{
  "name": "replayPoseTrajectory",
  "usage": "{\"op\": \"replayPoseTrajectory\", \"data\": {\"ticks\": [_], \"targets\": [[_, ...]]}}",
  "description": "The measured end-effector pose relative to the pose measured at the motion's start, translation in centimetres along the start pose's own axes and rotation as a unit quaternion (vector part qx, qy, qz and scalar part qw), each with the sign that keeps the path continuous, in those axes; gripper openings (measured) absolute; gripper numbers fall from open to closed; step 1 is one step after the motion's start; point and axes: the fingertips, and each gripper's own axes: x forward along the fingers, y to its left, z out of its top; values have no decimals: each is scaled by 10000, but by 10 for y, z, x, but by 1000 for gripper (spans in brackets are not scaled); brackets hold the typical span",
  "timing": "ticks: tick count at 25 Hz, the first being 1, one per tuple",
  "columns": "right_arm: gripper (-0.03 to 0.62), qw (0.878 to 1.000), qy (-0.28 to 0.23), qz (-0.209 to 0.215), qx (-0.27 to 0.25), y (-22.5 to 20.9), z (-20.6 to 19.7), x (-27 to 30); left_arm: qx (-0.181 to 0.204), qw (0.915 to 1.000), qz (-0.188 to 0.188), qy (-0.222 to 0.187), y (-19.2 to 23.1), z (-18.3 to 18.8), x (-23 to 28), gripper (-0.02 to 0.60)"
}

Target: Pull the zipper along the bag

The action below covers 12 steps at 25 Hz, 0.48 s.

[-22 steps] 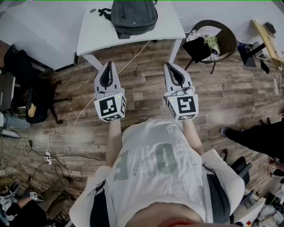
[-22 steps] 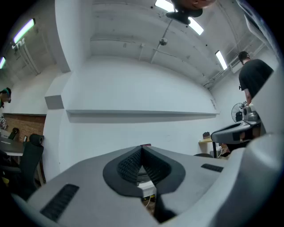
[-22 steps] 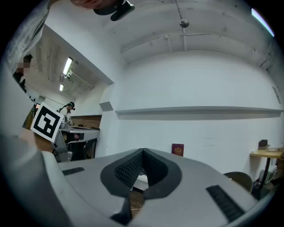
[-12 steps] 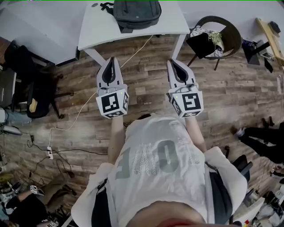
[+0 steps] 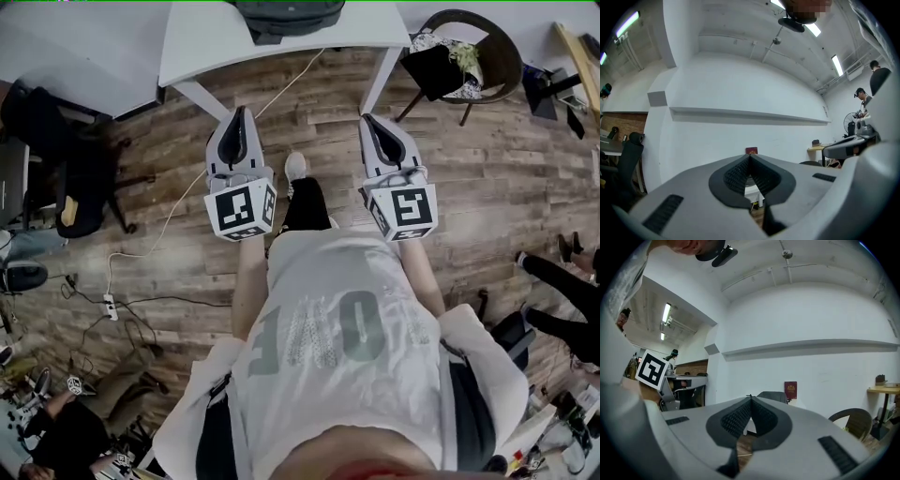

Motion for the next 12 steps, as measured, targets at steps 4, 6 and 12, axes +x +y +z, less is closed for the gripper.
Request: {"op": "replayPoseTrajectory", "data": {"ticks": [4,6,12], "targets": [[28,9998,-128,-109,-48,-12,0,28,-8,9998,-142,-127,10,-8,34,25],[28,9997,-185,-146,-81,-20,3,47,-1,9998,-167,-108,18,-9,53,25],[28,9986,-397,-146,-308,-48,36,143,89,9992,-308,-247,55,1,136,25]]}}
